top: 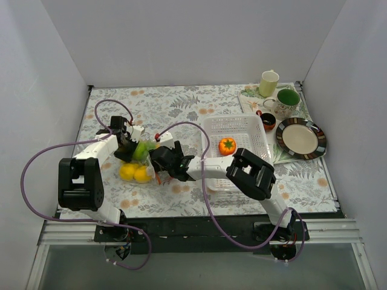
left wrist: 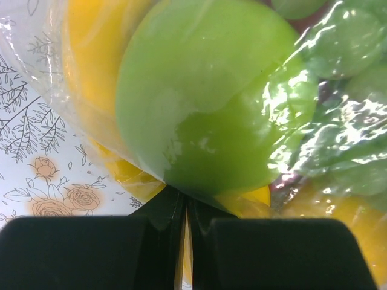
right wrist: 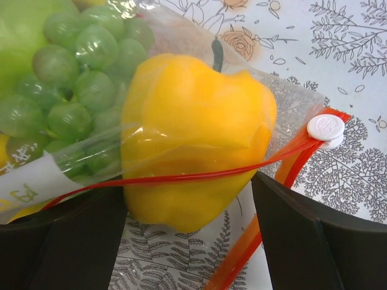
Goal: Open the zip-top bag and remove the fake food
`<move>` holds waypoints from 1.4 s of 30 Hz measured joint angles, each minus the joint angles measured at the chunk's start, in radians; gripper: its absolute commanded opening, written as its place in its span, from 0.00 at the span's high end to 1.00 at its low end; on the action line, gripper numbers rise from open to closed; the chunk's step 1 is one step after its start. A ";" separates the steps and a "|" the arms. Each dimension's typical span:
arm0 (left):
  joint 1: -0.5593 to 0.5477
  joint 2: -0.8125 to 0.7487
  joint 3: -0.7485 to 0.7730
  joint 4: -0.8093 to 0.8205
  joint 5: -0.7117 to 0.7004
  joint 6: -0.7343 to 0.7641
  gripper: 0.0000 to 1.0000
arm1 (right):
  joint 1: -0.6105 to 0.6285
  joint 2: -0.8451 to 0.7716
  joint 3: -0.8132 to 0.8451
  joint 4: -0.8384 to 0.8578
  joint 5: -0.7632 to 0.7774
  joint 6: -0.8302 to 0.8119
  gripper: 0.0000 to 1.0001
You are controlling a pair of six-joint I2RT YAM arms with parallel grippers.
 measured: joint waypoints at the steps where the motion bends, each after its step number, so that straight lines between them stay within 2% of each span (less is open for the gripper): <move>1: 0.000 0.000 -0.001 0.000 0.000 0.001 1.00 | -0.003 0.001 -0.002 -0.005 -0.007 0.005 0.22; 2: 0.000 -0.001 -0.003 0.000 0.001 0.002 1.00 | -0.004 0.002 -0.008 -0.004 -0.010 0.010 0.31; 4: 0.000 -0.002 -0.007 0.000 0.003 0.003 1.00 | -0.005 0.000 -0.032 0.004 -0.019 0.013 0.42; 5: 0.000 -0.002 -0.008 0.000 0.005 0.003 1.00 | -0.005 -0.002 -0.050 0.012 -0.023 0.013 0.51; 9: 0.000 -0.007 -0.013 -0.002 0.013 0.003 1.00 | -0.005 -0.064 -0.149 0.061 -0.030 0.006 0.64; 18: -0.003 -0.007 -0.013 -0.004 0.019 -0.008 1.00 | 0.001 -0.269 -0.301 0.076 -0.105 -0.039 0.68; 24: -0.003 -0.006 -0.003 -0.012 0.019 -0.023 1.00 | 0.002 -0.428 -0.428 0.063 -0.284 -0.082 0.67; 31: -0.003 -0.005 0.027 -0.022 0.018 -0.035 1.00 | 0.001 -0.574 -0.538 -0.076 -0.460 -0.126 0.71; 35: -0.003 -0.005 0.029 -0.024 0.011 -0.038 1.00 | -0.002 -0.706 -0.560 -0.195 -0.464 -0.146 0.71; 39: -0.003 0.015 0.083 -0.049 0.010 -0.047 1.00 | -0.049 -0.911 -0.563 -0.270 -0.402 -0.147 0.71; 42: -0.003 0.045 0.149 -0.061 0.018 -0.062 1.00 | -0.100 -1.010 -0.567 -0.279 -0.356 -0.139 0.77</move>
